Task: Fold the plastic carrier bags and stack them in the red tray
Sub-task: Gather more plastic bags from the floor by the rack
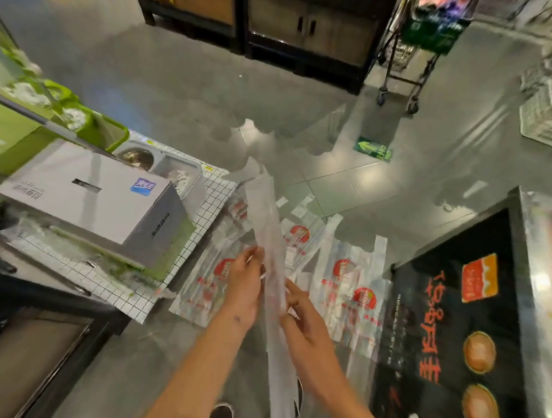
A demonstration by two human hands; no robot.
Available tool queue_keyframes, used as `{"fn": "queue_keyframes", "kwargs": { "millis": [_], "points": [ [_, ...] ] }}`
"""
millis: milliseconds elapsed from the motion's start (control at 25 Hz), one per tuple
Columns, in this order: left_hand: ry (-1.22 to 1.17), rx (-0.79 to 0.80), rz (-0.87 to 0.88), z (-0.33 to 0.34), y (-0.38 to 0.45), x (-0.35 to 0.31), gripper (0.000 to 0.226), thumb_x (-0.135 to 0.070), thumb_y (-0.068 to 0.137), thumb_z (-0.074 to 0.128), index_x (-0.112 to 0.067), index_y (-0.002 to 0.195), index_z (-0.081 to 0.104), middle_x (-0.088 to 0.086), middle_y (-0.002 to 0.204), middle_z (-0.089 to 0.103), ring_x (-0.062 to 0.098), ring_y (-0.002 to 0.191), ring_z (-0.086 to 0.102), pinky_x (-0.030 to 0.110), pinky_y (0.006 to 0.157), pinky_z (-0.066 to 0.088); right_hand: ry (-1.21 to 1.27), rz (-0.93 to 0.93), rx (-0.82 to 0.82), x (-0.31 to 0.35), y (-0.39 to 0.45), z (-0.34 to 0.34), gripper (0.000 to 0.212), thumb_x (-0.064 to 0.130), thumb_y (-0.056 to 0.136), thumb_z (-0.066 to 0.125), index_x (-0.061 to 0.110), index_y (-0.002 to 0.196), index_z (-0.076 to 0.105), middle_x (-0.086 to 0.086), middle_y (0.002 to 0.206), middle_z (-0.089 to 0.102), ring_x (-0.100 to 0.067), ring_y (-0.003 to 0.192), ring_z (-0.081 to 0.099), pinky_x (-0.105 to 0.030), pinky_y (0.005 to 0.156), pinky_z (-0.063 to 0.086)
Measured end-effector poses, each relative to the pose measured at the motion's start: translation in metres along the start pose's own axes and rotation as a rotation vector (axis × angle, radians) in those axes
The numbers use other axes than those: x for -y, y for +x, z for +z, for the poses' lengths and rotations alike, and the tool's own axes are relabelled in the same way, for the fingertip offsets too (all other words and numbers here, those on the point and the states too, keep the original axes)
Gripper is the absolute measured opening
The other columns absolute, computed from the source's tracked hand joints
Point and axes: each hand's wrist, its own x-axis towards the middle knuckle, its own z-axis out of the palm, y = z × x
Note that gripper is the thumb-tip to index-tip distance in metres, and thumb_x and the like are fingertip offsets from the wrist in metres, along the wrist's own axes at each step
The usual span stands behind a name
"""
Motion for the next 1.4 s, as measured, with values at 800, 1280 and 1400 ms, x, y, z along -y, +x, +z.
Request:
{"fn": "queue_keyframes", "kwargs": {
  "millis": [800,1280,1400],
  "points": [
    [1.63,1.306,0.436,0.028,-0.21,-0.019,0.042,-0.006,0.104,0.035,-0.019,0.138,0.054,-0.01,0.128,0.054,0.009,0.116,0.051,-0.003,0.079,0.032,-0.557,-0.091,-0.739,-0.001,-0.227,-0.007,0.042,0.027,0.089,0.062,0.036,0.129,0.051,0.01,0.154,0.037,-0.013,0.145,0.035,-0.046,0.114,0.037],
    [1.96,1.837,0.825,0.086,-0.435,0.106,0.034,-0.015,0.105,0.037,-0.017,0.133,0.057,-0.004,0.127,0.058,0.01,0.109,0.052,0.026,0.094,0.042,-0.994,0.277,-0.652,0.007,-0.544,-0.087,0.016,0.029,0.101,0.056,0.018,0.109,0.064,0.0,0.101,0.068,-0.019,0.091,0.06,-0.034,0.072,0.042],
    [1.953,1.896,1.049,0.101,-0.489,0.154,0.021,-0.034,0.102,0.049,-0.018,0.107,0.062,-0.006,0.104,0.061,0.016,0.096,0.059,0.033,0.084,0.049,-0.991,0.412,-0.817,-0.019,-0.646,-0.079,0.016,0.03,0.103,0.052,0.016,0.106,0.06,-0.003,0.103,0.067,-0.023,0.094,0.061,-0.032,0.068,0.033]
  ]
}}
